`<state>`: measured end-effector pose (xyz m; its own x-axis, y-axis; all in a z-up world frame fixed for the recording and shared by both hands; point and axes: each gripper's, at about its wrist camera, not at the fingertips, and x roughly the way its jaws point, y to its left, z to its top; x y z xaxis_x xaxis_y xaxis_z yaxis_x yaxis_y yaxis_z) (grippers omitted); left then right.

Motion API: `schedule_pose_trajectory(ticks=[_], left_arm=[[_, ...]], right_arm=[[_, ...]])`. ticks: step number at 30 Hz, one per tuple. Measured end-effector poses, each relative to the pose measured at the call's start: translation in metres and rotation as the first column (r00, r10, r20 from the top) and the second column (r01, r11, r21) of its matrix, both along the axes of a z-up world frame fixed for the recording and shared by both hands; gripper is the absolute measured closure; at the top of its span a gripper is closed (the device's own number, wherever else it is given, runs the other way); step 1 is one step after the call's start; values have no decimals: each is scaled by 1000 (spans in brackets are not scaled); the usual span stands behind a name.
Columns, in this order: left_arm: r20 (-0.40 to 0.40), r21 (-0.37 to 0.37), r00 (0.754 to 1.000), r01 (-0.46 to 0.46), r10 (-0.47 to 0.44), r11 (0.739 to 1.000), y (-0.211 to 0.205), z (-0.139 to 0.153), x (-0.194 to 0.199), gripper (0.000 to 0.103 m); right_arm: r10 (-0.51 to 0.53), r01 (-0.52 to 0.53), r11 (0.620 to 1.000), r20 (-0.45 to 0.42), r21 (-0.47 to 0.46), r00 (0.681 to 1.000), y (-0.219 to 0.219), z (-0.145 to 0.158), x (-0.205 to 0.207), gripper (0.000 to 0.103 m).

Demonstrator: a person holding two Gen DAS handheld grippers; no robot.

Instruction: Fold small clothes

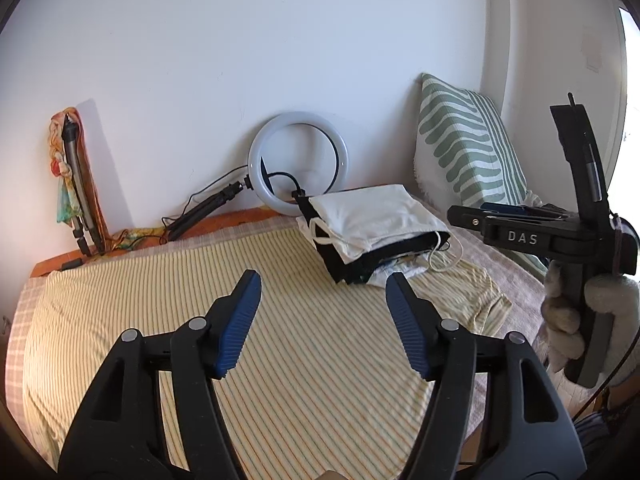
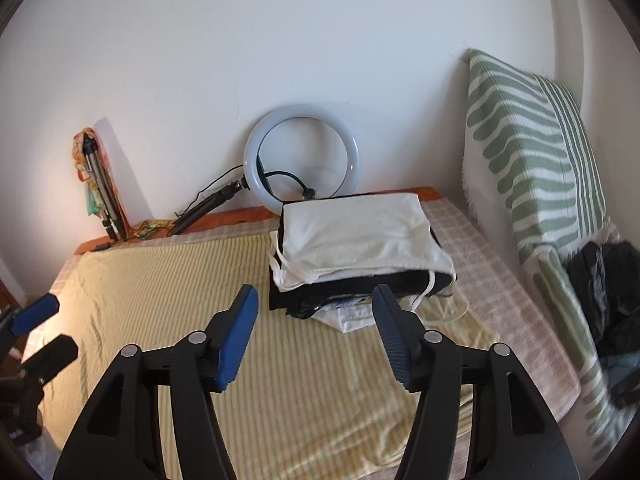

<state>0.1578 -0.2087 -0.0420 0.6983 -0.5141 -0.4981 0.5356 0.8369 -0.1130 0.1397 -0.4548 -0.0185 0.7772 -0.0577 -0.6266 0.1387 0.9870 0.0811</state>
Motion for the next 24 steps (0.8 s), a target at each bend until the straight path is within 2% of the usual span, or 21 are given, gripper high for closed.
schedule_pose_trajectory(ticks=[2,4,8,9,10,11,16,20,24], left_arm=[[-8,-2,1000,4,-4,1000,2,-6,-3,27],[-11,8,1000,11,-10,1000,1,-12,-3,27],[9,47,1000,15,-15,999,-1,-17,-7,26],[17,49,1000,12,-13,999,0,-18,-8,24],[21,48,1000,11,-12,999,0,-17,-9,17],[28,44,1000,9,-10,999,1,-18,-10,12],[71,73,997,-18,13,997,2,-18,-15,0],[65,102,998,-21,15,995,0,-21,-14,0],[53,93,998,-24,19,995,2,-23,-12,0]], right_arm=[[-21,21,1000,0,19,1000,2,-9,-3,43],[-32,32,999,-1,33,999,3,-17,-5,39],[-48,48,999,-13,7,999,6,-29,-4,38],[-49,49,999,-9,10,999,7,-31,-4,33],[-55,55,998,-1,19,998,6,-33,-4,25],[-65,64,998,9,28,998,6,-34,-5,22],[-80,79,996,21,29,997,7,-41,-5,21],[-59,59,998,-1,29,998,7,-46,-1,19],[-74,74,997,2,22,997,4,-50,-1,19]])
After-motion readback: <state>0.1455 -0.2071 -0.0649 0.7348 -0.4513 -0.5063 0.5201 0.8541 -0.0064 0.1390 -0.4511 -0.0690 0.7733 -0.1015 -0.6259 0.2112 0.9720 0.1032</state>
